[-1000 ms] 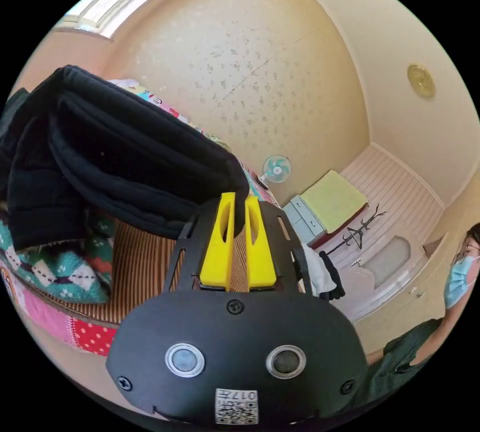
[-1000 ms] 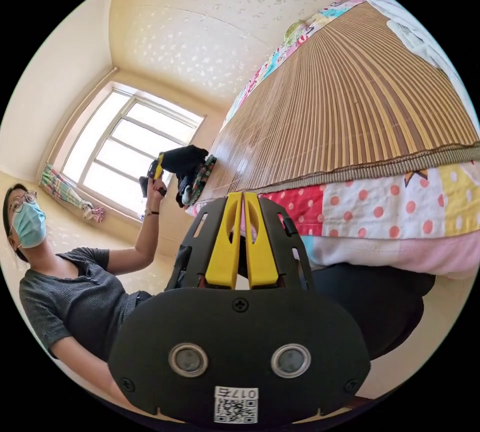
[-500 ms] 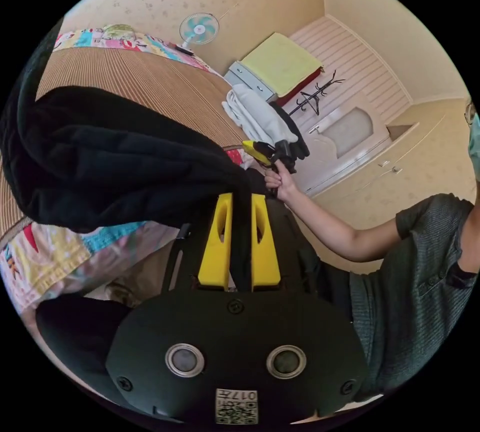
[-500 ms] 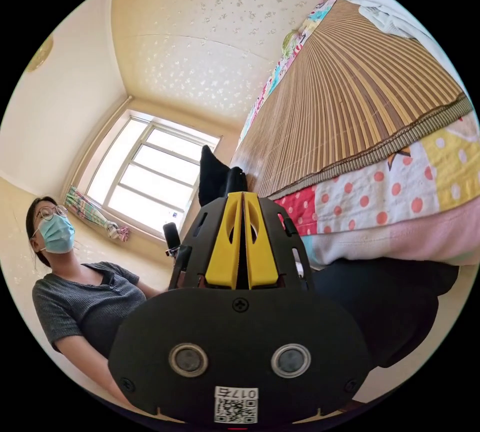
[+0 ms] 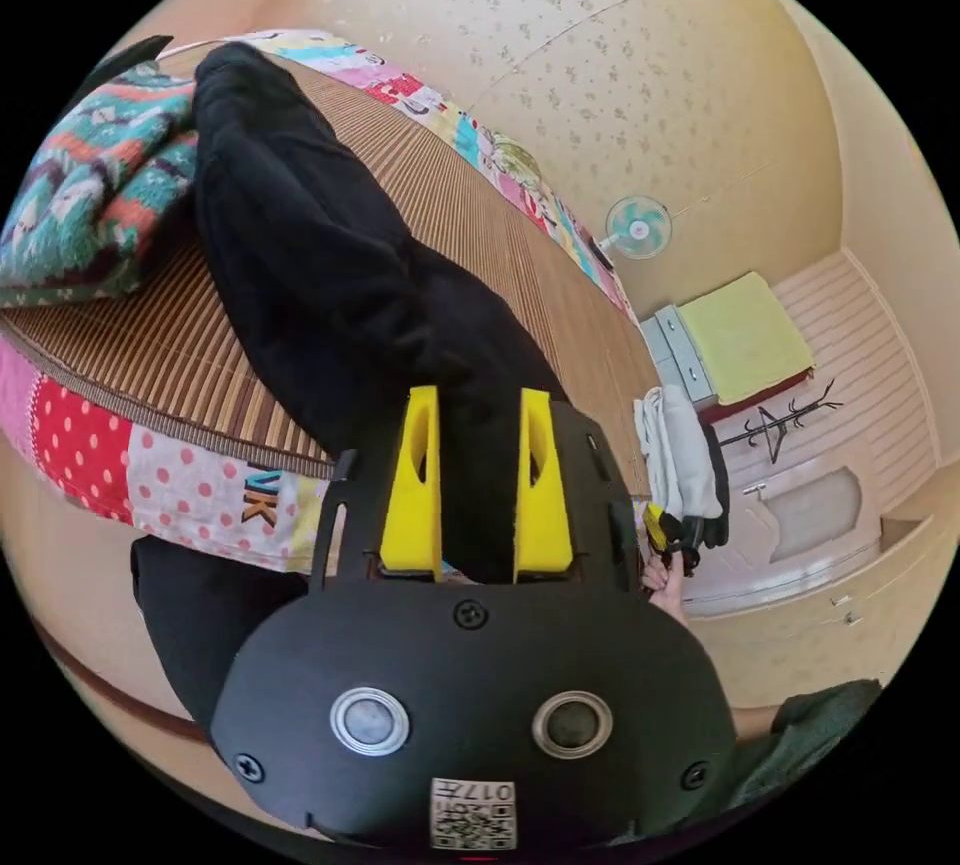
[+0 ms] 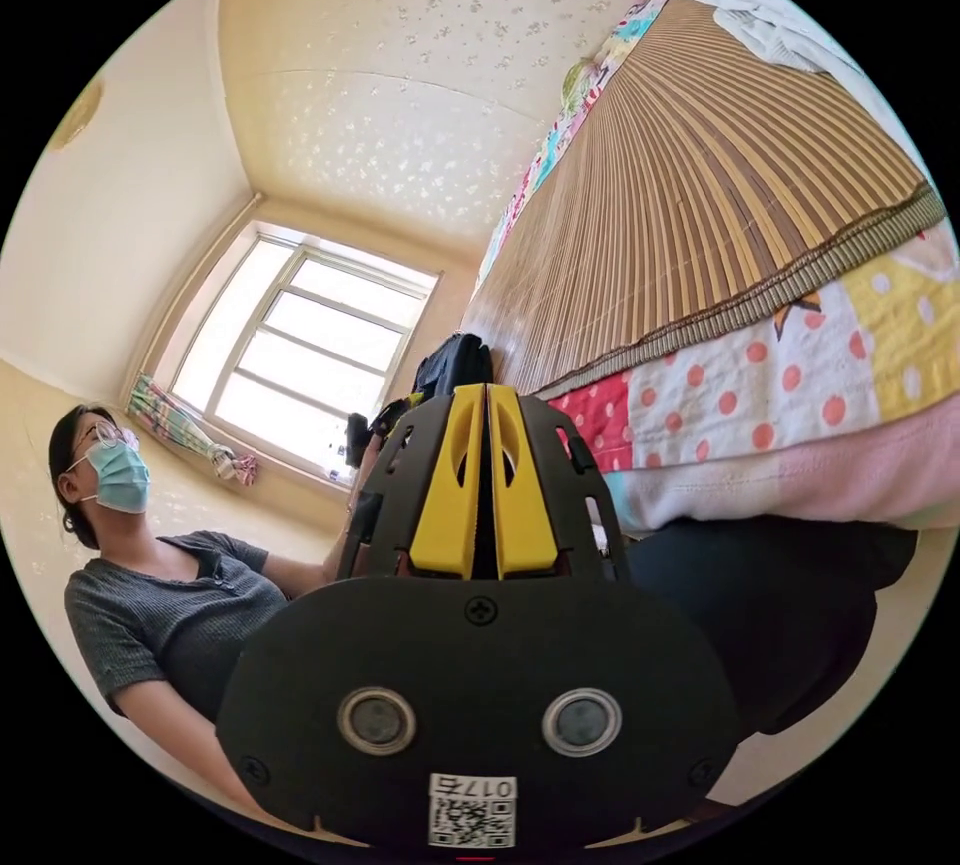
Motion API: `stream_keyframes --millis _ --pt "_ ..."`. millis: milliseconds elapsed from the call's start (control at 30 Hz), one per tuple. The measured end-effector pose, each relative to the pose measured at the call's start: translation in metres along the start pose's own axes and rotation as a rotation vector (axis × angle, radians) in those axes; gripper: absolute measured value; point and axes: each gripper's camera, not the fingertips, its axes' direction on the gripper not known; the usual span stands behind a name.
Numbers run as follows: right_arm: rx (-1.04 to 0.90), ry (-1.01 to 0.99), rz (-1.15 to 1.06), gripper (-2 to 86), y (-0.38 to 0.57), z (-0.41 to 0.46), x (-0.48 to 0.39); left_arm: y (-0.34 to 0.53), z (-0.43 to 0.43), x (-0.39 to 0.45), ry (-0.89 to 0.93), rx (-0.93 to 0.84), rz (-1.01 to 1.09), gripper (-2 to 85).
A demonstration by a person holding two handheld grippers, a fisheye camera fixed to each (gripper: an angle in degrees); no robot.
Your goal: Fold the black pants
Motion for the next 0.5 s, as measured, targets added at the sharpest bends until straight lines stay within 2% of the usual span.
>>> stream_keyframes --millis 100,200,333,400,500 --pt "-0.005 0.096 -0.017 1.8 0.012 0.016 -0.01 0.004 0.007 0.047 0.102 0.021 0.163 5.4" --pt "-0.03 0.205 -0.066 3.1 0.027 0.045 -0.033 0.027 0.016 0.09 0.169 -0.044 0.31 5.0" --pt "-0.027 0.1 -0.167 6.0 0.045 0.11 -0.076 0.071 0.034 0.118 0.198 -0.212 0.574 5.1" --pt "-0.096 0.046 -0.23 7.4 0.046 0.151 -0.102 0.081 0.042 0.107 0.252 -0.308 0.556 5.6" --pt "-0.292 0.045 -0.358 9.5 0.049 0.231 -0.153 0.093 0.043 0.065 0.363 -0.377 0.395 6.9"
